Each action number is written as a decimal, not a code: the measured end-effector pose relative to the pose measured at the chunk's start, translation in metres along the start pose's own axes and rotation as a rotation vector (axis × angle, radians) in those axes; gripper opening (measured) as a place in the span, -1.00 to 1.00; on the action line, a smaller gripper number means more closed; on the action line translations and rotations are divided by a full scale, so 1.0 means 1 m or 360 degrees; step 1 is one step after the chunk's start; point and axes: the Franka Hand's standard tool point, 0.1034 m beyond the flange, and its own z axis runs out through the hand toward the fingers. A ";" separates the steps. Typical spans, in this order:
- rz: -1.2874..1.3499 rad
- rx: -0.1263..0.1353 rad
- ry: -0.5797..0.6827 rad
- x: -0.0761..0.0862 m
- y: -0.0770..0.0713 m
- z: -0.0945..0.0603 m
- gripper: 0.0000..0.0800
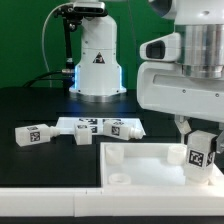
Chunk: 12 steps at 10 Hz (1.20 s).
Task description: Assemble square table
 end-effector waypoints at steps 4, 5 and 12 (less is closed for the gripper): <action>0.0680 0.0114 -0.0089 0.001 0.002 0.000 -0.13; 0.0553 0.0116 -0.0081 0.000 0.002 0.001 -0.13; -0.0873 0.0107 0.0075 0.004 0.000 0.000 0.62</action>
Offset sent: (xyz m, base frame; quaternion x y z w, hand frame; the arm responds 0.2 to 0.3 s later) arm 0.0000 0.0000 0.0000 0.0000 0.0000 0.1296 0.9916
